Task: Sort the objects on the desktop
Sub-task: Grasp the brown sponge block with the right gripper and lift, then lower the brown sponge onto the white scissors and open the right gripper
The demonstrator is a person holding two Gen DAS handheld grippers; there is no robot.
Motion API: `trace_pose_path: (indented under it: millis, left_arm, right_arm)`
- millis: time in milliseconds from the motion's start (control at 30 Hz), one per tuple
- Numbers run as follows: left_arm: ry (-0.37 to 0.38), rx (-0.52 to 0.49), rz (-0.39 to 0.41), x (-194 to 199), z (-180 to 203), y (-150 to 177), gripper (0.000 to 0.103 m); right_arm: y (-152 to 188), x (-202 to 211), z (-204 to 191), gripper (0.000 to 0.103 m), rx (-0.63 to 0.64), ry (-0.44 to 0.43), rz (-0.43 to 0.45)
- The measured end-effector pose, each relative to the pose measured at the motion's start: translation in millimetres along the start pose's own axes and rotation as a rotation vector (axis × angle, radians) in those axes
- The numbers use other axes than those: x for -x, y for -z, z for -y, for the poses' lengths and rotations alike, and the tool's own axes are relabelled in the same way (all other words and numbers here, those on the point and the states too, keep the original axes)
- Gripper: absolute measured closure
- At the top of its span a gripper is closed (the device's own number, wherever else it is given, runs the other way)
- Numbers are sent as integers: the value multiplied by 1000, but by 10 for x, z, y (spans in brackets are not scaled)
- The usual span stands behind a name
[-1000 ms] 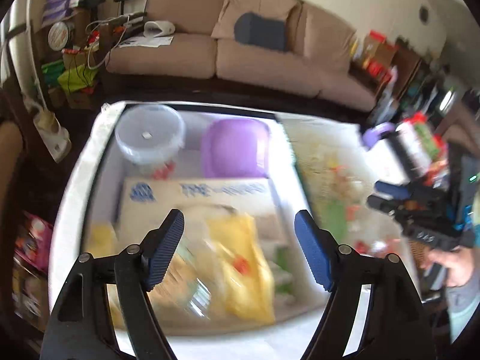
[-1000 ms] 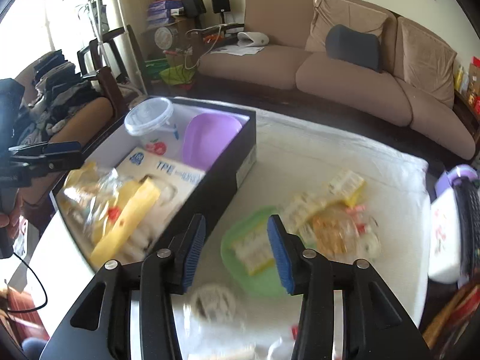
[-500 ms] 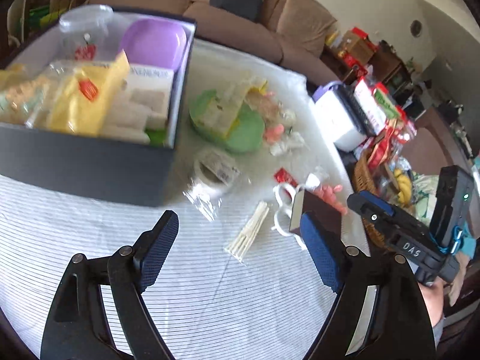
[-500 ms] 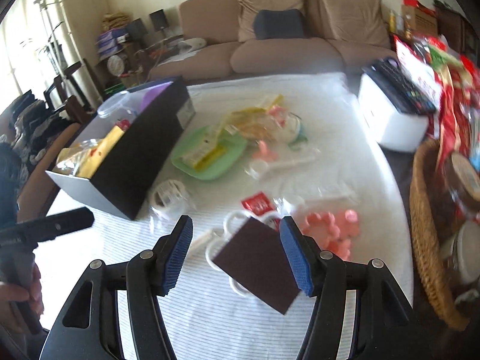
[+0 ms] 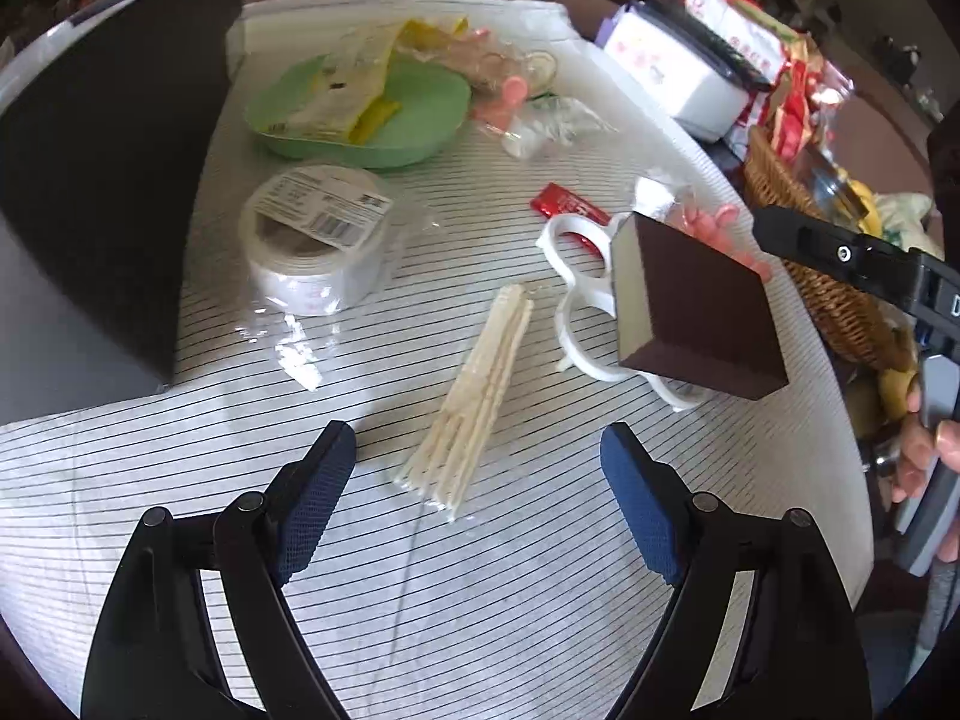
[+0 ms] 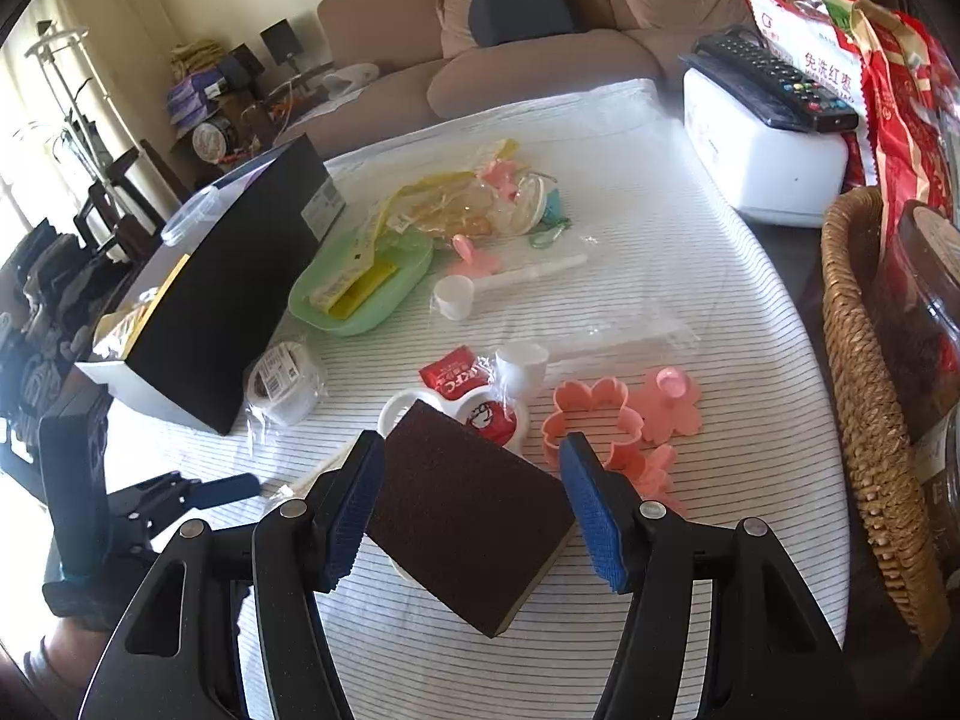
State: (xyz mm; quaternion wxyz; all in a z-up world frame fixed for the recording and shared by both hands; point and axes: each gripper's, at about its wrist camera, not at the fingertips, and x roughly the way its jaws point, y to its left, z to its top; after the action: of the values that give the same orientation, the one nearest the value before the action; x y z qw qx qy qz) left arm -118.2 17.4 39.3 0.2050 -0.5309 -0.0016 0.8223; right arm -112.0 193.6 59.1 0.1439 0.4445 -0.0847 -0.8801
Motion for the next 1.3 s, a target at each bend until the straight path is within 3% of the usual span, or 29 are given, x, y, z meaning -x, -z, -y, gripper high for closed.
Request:
trace_pose_path:
  millis: [200, 367, 633, 700, 733, 767, 900, 1000, 1300]
  left_arm:
    - [-4, 17, 12, 26, -15, -7, 23]
    - [55, 67, 74, 194, -24, -85, 22]
    - [-47, 17, 95, 250, 65, -131, 22]
    - [-45, 30, 89, 230, 49, -125, 22]
    - [-43, 36, 84, 219, 42, -124, 22]
    - [-45, 36, 81, 211, 38, -119, 22]
    - [-60, 34, 76, 204, 24, -100, 21]
    - [-69, 38, 81, 223, 6, -95, 21]
    - [-151, 76, 127, 412, -95, 109, 15]
  right_arm:
    - [53, -70, 94, 40, -7, 43, -49]
    - [123, -64, 295, 39, -122, -45, -72]
    - [146, -22, 300, 39, -87, -38, -58]
    - [144, -34, 267, 32, -68, -28, -57]
    - [146, -39, 250, 21, -57, -18, -55]
    - [150, -38, 233, 16, -46, -9, -50]
    - [156, -49, 217, 15, -35, -5, -45]
    - [156, -36, 208, 0, -24, 11, -24]
    - [381, 162, 20, 0, 73, 45, 39]
